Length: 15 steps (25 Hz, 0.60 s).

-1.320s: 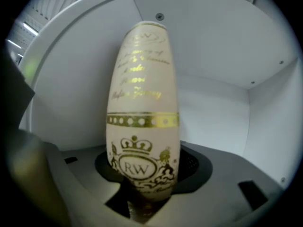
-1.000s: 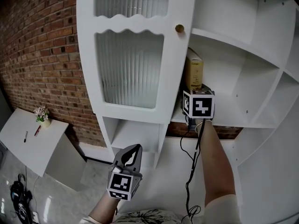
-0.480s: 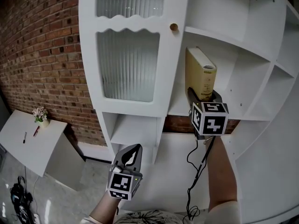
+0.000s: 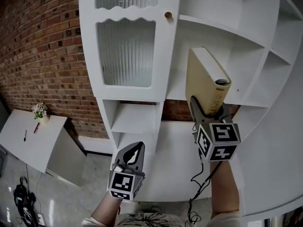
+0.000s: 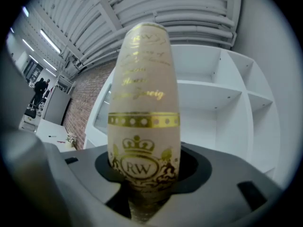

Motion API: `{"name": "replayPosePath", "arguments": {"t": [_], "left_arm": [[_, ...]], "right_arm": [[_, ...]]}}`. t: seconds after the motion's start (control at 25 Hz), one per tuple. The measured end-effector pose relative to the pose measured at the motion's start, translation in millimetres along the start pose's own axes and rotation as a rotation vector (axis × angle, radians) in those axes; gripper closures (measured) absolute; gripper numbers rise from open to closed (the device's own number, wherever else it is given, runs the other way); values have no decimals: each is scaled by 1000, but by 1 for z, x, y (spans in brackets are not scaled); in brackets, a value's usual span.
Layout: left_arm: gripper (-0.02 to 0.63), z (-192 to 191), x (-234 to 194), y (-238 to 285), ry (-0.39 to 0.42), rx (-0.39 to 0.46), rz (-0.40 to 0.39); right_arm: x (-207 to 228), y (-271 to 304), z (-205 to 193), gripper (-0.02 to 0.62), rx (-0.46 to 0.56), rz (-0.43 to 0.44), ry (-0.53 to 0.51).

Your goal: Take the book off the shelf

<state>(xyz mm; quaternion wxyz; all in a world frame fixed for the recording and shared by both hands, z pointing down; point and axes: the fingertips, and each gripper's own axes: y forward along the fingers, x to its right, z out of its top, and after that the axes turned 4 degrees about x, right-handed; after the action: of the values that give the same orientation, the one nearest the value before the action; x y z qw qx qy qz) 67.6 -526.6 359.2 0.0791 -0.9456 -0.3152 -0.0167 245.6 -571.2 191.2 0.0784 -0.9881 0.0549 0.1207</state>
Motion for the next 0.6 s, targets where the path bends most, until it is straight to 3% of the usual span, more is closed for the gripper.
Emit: {"name": "replayPosePath", "arguments": {"t": [0.2,0.6], "left_arm": [[598,-2,8,-21,-18,-5,4],[598,2,19,-40,-20,-8,-3]], "right_arm": [[-13,-50,-19,370,4,10,26],[-40,-95,-98,369,-64,7,107]]}}
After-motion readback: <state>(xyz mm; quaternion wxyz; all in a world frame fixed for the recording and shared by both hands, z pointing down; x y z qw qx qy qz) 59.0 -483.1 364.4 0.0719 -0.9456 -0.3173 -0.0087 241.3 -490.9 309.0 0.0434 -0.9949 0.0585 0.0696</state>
